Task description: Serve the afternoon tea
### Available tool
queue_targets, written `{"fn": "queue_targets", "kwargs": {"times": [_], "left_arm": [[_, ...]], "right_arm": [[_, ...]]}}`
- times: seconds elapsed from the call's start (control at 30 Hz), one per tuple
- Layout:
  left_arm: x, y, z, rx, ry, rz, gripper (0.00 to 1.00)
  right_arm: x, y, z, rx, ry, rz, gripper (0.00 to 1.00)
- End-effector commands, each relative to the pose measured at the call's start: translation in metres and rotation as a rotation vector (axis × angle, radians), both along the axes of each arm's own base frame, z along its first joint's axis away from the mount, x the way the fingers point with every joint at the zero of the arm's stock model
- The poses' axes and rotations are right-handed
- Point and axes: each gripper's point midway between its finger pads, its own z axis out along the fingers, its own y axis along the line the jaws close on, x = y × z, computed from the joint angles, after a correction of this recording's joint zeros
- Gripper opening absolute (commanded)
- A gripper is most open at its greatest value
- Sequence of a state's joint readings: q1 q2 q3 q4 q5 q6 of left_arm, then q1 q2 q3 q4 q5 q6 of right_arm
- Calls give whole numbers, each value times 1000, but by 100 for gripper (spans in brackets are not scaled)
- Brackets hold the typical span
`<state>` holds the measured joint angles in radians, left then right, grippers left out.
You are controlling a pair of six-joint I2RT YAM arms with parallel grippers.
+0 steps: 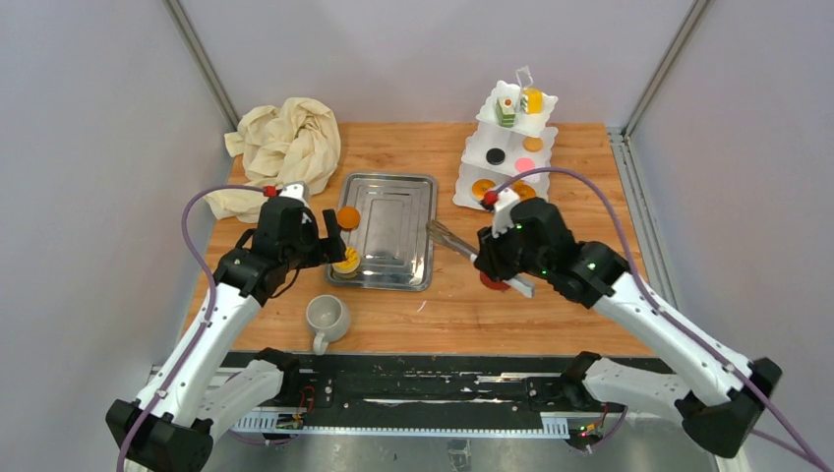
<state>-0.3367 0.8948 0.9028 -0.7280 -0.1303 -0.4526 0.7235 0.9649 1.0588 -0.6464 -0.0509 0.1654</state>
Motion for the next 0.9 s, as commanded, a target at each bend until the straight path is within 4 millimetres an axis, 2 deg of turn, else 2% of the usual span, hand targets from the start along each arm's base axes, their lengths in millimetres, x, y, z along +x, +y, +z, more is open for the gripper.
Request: {"fn": "queue_targets", "kwargs": {"times": [0.0,0.17,0.33,0.6,0.87], "left_arm": [[3,1,18,-30,-41,25,98],[-2,8,17,-9,-37,49,98],[-4,13,22,-6,-48,76,98],[-8,22,28,13,-73,102,98],[-10,23,25,21,-71,102,98]], "right_arm": [[7,51,-4,31,-45,67,19],[2,107,-22,34,-18,147,27],[13,144,-44,60,109,86,34],[24,184,-61,117,222,48,39],[36,205,-75,119,257,38,45]]}}
